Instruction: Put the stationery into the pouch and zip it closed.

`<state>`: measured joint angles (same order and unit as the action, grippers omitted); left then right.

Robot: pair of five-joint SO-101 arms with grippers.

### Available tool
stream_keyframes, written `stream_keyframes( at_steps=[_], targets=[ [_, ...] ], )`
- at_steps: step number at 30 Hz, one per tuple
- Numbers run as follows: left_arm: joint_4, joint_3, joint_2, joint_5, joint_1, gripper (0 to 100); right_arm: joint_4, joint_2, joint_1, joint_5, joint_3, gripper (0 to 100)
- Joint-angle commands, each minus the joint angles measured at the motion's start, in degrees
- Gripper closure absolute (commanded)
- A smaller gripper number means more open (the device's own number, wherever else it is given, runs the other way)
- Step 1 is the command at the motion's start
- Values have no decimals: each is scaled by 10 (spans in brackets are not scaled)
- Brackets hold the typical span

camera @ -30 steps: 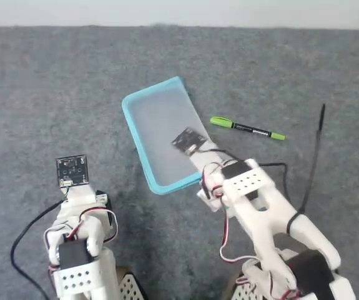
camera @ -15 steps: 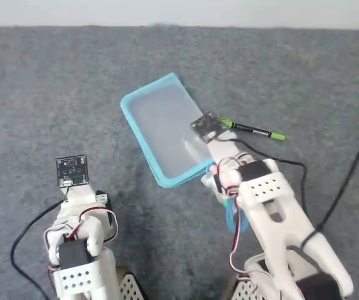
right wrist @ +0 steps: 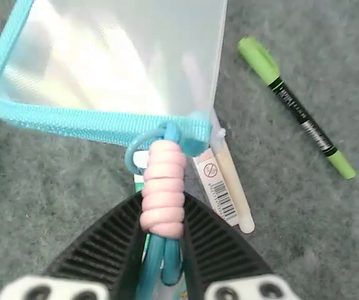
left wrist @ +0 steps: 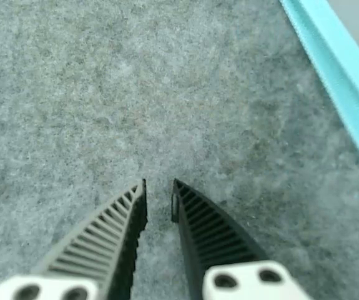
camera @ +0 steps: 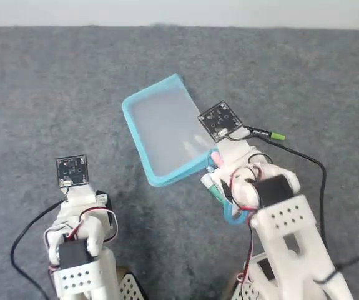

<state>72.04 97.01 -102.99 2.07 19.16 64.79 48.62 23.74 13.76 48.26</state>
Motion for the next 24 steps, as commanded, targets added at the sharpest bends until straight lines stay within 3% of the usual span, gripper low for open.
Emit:
stream_keyframes(
  at_steps=[1,8,11,14,16,17,21,24],
  targets=[
    [3,-5,-11,-3,-6,935,3,66,7,4,12,991],
    [-23,-5,-12,-5,-94,936,-45,175,4,-4,120,991],
    [-70,-5,-12,-12,-85,934,-84,229,4,-21,175,991],
    [-147,-11,-12,-123,-83,934,-88,269,7,-21,199,991],
    [-162,-25,-12,-202,-83,936,-82,279,5,-20,206,991],
    [-163,-39,-11,-208,-84,936,-81,279,4,-19,207,991],
    [-163,-124,15,-156,-85,915,-80,280,8,-19,207,991],
    [-189,-185,120,-120,-86,850,-78,280,8,-17,207,991]
  ],
)
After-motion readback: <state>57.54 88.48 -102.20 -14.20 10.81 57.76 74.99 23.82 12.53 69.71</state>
